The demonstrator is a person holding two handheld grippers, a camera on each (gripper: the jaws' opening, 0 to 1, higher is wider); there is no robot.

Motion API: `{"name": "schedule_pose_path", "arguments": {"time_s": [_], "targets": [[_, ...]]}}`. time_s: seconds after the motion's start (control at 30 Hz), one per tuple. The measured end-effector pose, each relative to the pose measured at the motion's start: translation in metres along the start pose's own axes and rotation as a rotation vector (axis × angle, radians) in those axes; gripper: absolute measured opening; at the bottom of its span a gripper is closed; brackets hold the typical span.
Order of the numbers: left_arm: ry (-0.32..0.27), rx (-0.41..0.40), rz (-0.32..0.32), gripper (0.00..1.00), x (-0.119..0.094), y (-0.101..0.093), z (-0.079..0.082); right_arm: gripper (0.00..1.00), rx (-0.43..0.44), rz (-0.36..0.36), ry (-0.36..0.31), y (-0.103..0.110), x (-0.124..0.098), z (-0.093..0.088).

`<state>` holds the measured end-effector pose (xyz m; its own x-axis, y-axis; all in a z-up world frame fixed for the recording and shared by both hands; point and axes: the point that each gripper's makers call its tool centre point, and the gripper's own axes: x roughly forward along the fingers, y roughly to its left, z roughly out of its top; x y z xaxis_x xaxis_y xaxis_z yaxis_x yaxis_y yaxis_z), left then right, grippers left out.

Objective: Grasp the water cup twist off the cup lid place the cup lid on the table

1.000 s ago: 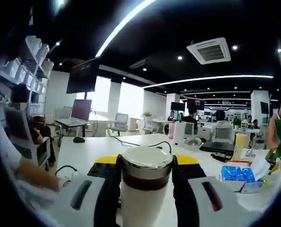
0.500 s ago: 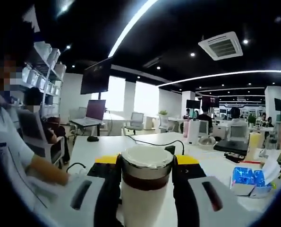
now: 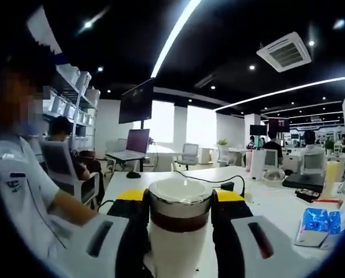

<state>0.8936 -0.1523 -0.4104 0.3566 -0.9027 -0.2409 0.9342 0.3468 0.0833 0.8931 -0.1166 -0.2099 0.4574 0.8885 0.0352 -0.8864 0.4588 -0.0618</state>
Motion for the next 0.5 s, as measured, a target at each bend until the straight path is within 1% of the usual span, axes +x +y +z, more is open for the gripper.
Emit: {"name": "schedule_pose_path", "arguments": {"time_s": [0.03, 0.1, 0.23, 0.37, 0.4, 0.5], "targets": [[0.000, 0.000, 0.000, 0.52, 0.0000, 0.0002, 0.0000, 0.44, -0.004, 0.019, 0.016, 0.0009, 0.0005, -0.0002], [0.000, 0.000, 0.001, 0.52, 0.0000, 0.0003, -0.0001, 0.44, -0.005, 0.045, 0.028, 0.0014, 0.0013, -0.0004], [0.000, 0.001, 0.001, 0.52, -0.0003, 0.0004, -0.0001, 0.45, 0.015, 0.102, 0.035, 0.0016, 0.0030, -0.0014], [0.000, -0.001, 0.001, 0.52, -0.0002, 0.0008, 0.0000, 0.45, 0.033, 0.133, 0.022, 0.0000, 0.0029, -0.0019], [0.000, -0.001, 0.001, 0.52, -0.0003, 0.0008, 0.0000, 0.45, 0.044, 0.150, 0.010, 0.0003, 0.0022, -0.0022], [0.001, -0.002, 0.000, 0.52, -0.0003, 0.0005, 0.0000, 0.45, 0.054, 0.156, -0.001, 0.0002, 0.0009, -0.0026]]}}
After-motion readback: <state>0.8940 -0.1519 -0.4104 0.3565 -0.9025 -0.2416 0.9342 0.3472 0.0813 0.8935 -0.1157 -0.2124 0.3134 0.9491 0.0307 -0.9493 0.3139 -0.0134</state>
